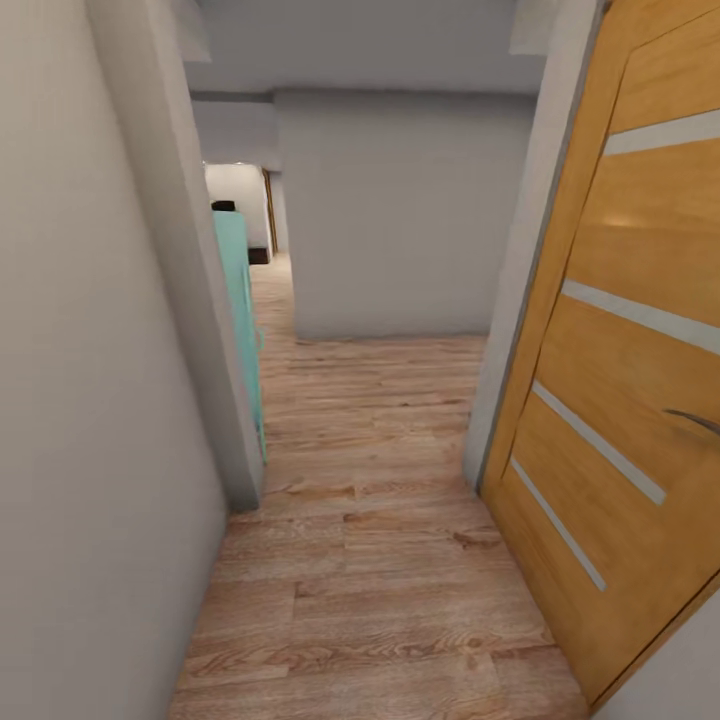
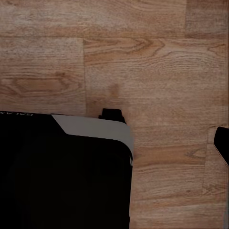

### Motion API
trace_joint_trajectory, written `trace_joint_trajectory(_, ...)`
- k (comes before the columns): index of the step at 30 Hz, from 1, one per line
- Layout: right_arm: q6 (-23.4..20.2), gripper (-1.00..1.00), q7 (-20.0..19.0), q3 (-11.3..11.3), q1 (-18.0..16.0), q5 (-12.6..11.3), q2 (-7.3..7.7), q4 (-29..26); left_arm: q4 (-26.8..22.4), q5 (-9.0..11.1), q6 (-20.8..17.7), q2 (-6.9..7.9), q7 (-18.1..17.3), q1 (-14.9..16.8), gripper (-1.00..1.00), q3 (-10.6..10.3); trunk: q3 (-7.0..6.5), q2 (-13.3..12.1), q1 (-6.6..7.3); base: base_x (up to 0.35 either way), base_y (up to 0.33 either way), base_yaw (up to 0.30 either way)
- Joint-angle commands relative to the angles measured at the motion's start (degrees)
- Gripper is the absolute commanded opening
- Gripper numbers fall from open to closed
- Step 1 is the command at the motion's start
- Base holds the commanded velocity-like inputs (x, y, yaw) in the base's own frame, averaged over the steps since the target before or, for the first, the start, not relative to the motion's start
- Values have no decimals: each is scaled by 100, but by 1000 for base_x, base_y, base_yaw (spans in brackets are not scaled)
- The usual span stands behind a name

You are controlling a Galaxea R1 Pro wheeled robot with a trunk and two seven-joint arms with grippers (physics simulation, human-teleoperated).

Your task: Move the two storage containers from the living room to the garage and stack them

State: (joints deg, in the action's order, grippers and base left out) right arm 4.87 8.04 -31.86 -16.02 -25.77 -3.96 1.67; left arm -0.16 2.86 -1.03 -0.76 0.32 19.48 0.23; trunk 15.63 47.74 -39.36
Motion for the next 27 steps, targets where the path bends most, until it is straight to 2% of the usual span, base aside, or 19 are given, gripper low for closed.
trace_joint_trajectory(1,32,100,5,-48,-7,-54,-6,18,-2,30,-11,0,3,3,100,0,7,4,-4,323,0,0)
trace_joint_trajectory(27,32,100,10,-48,-7,-60,1,18,-2,30,-11,-1,3,3,100,2,7,4,-4,323,0,0)
